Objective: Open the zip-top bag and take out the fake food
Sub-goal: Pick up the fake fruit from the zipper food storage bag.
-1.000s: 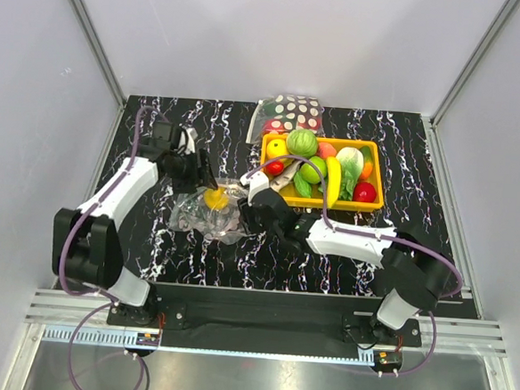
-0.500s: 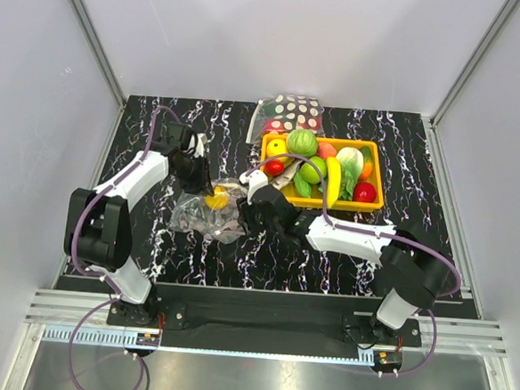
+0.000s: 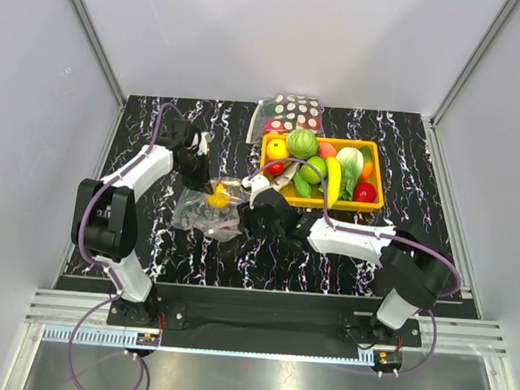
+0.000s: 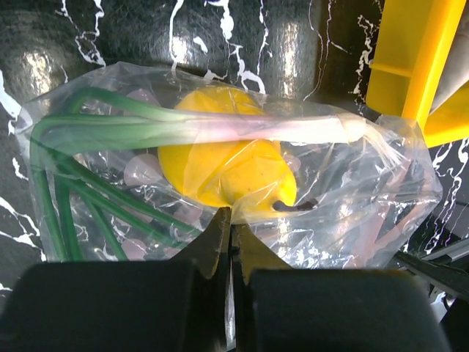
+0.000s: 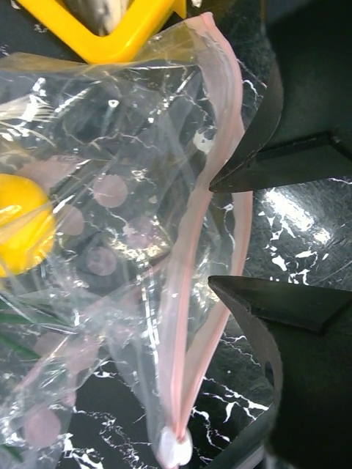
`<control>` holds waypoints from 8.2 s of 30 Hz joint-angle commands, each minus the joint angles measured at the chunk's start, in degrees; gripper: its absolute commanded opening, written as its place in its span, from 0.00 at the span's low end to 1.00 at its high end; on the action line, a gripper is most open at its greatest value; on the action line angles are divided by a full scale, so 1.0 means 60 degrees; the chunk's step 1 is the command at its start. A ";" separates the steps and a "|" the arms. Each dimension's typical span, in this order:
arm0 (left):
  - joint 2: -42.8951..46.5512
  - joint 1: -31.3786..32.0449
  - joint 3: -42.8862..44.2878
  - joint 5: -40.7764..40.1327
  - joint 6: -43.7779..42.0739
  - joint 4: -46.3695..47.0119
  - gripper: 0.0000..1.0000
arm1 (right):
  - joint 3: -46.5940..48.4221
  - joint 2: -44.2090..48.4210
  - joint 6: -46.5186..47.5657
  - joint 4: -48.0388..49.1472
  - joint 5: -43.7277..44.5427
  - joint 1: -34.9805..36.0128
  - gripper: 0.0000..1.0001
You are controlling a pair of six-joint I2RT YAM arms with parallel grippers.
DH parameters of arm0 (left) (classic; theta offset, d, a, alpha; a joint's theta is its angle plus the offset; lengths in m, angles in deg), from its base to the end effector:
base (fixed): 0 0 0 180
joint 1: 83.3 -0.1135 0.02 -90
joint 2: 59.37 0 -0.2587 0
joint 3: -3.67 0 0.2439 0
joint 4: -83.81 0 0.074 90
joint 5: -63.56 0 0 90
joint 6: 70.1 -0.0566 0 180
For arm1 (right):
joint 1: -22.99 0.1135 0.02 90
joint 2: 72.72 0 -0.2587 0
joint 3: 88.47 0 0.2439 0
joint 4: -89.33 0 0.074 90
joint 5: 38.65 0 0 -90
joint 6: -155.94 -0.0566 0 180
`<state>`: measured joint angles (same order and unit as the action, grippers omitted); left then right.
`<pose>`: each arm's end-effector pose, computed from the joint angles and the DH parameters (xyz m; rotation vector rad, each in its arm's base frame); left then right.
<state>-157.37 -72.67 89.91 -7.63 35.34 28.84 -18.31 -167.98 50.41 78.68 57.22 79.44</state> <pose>0.3359 -0.0816 0.2028 -0.0218 2.7657 -0.5744 0.2095 0.3054 0.1915 -0.7323 2.1321 0.5849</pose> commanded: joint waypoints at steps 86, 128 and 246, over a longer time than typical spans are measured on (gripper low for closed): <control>-0.0351 -0.0762 0.0626 0.2272 -0.0098 0.0680 0.55 | 0.1212 -0.2668 0.0465 0.2565 -0.1974 -0.1483 0.64; -0.0791 -0.0264 0.0626 0.1262 -0.0523 0.0519 0.00 | 0.1753 -0.2755 0.0420 0.2184 -0.1593 -0.1497 0.64; -0.0572 -0.0746 0.0670 -0.0865 0.0064 0.0490 0.00 | 0.4211 0.1802 0.0200 -0.6722 -0.3923 -0.2960 0.14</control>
<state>-162.87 -76.01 92.82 -13.58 35.58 30.48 0.48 -157.75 52.18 38.58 33.62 65.21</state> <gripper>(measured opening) 0.005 0.720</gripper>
